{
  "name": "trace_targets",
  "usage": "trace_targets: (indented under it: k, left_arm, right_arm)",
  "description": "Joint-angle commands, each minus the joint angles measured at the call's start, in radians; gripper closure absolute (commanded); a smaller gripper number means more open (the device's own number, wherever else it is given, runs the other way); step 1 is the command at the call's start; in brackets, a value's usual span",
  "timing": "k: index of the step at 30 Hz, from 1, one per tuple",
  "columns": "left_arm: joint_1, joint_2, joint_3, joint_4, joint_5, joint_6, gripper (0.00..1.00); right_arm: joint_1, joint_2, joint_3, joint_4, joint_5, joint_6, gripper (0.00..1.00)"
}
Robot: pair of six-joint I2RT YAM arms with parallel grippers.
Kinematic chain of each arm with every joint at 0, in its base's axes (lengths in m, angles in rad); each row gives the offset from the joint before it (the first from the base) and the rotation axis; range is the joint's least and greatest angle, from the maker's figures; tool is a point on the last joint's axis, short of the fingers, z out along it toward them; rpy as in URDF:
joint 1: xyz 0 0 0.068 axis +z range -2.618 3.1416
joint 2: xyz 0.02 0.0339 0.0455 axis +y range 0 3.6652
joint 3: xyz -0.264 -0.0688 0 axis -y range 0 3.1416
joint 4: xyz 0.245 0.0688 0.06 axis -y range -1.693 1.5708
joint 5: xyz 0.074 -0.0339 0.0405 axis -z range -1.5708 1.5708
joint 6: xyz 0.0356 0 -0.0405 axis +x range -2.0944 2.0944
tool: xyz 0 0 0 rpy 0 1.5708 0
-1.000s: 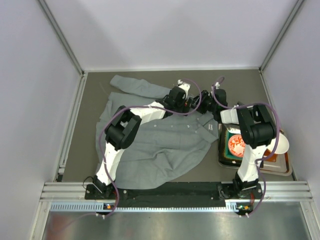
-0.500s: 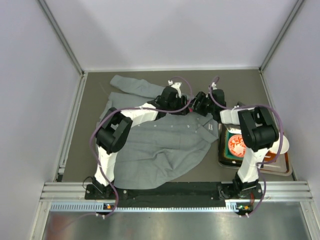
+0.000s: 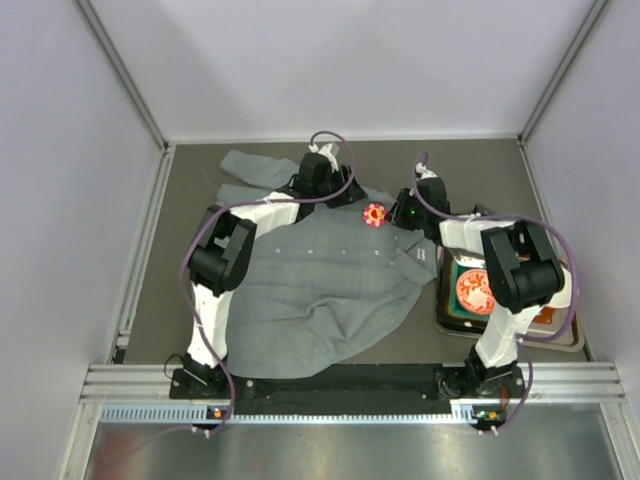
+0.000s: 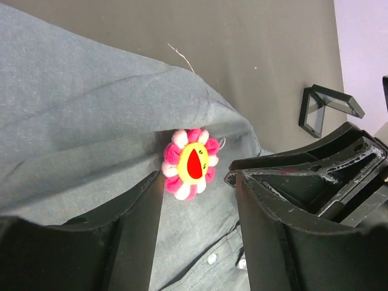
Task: Remove the brooch from the garment
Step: Pick up the brooch from the flattened clothing.
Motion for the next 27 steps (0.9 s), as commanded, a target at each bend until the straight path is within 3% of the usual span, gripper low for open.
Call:
trace_targets:
  k: [1, 7, 11, 14, 20, 27]
  left_arm:
    - [-0.007, 0.013, 0.022, 0.036, -0.013, 0.029, 0.45]
    - [0.002, 0.037, 0.033, 0.036, 0.001, 0.071, 0.57]
    - [0.048, -0.056, -0.062, 0.099, -0.040, 0.061, 0.57]
    - [0.069, -0.110, -0.111, 0.108, -0.084, 0.093, 0.50]
    - [0.116, -0.165, -0.213, 0.174, -0.102, 0.129, 0.49]
    - [0.123, -0.204, -0.300, 0.234, -0.113, 0.132, 0.43]
  right_arm:
    - [0.042, -0.025, 0.036, 0.031, 0.085, -0.066, 0.74]
    - [0.115, -0.039, 0.050, 0.002, 0.160, -0.179, 0.69]
    - [0.207, 0.014, 0.175, -0.139, 0.356, -0.285, 0.47]
    - [0.274, 0.066, 0.260, -0.213, 0.497, -0.337, 0.39]
    - [0.353, 0.183, 0.400, -0.348, 0.706, -0.403, 0.37]
    - [0.361, 0.224, 0.437, -0.374, 0.720, -0.388, 0.37]
